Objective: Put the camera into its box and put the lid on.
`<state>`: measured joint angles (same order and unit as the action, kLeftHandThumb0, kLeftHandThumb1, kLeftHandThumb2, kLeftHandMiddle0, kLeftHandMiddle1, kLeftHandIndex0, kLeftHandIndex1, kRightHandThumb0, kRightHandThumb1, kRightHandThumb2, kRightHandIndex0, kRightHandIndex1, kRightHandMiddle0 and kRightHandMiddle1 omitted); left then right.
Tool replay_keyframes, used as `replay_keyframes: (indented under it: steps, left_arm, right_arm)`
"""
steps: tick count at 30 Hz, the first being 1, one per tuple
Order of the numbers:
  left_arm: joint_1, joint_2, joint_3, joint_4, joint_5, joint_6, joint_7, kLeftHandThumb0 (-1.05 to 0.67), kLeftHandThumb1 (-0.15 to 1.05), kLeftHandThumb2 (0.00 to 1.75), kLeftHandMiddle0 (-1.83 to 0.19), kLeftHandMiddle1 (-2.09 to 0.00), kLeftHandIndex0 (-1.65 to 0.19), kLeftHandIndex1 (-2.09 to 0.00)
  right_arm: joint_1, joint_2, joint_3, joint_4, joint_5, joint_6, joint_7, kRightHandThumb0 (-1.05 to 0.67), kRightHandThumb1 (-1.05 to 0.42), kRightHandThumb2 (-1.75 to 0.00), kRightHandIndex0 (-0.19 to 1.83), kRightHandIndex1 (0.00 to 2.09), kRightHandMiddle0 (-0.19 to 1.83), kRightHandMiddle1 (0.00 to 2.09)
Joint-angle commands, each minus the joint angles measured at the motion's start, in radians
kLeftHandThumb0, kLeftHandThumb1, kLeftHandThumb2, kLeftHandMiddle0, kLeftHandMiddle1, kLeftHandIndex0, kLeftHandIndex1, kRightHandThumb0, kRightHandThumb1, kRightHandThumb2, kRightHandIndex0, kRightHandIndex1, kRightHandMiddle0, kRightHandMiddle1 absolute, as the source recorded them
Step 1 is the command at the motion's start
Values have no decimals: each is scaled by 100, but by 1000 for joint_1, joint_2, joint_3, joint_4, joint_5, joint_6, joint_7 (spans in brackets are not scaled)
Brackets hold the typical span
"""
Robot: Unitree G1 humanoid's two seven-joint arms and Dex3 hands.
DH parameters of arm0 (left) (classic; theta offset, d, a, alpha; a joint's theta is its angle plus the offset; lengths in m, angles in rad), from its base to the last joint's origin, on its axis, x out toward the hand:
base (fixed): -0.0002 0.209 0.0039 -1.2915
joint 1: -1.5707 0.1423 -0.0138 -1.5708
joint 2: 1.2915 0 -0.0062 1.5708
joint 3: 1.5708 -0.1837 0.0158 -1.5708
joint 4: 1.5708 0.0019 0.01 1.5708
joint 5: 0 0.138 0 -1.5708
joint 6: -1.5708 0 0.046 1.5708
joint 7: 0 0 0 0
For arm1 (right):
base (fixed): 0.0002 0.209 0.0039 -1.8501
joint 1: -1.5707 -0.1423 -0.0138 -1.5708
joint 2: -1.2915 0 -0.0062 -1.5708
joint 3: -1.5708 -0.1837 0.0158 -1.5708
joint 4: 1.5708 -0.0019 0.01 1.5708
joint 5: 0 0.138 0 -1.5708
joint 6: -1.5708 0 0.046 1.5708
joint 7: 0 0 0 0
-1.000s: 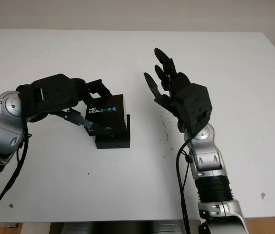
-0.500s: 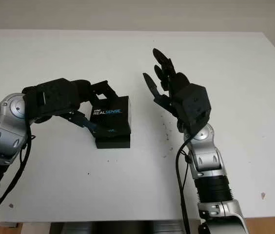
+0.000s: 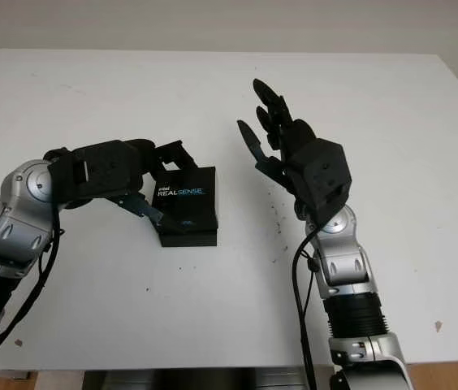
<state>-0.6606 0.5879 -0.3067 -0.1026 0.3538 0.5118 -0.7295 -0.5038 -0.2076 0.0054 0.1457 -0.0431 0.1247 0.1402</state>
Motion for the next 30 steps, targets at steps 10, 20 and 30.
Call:
replay_keyframes:
  steps: [10, 20, 30]
  left_arm:
    - [18, -2, -14, -28, 11, 33, -16, -12, 93, 5, -4, -204, -27, -209]
    - [37, -10, -9, -34, -6, 20, -8, -14, 93, 5, -14, -209, -34, -209]
    - [69, -6, 2, -46, -23, -61, 14, -13, 94, 6, -25, -209, -34, -209]
  right_arm:
    - [10, 6, 4, -21, -10, 4, -7, -67, -105, -47, 13, 6, 0, 28]
    - [8, 7, 5, -13, -9, -2, -4, -67, -105, -47, 12, 6, 0, 25]
    - [11, 10, 6, -11, -15, -12, -9, -66, -105, -47, 12, 6, 1, 25]
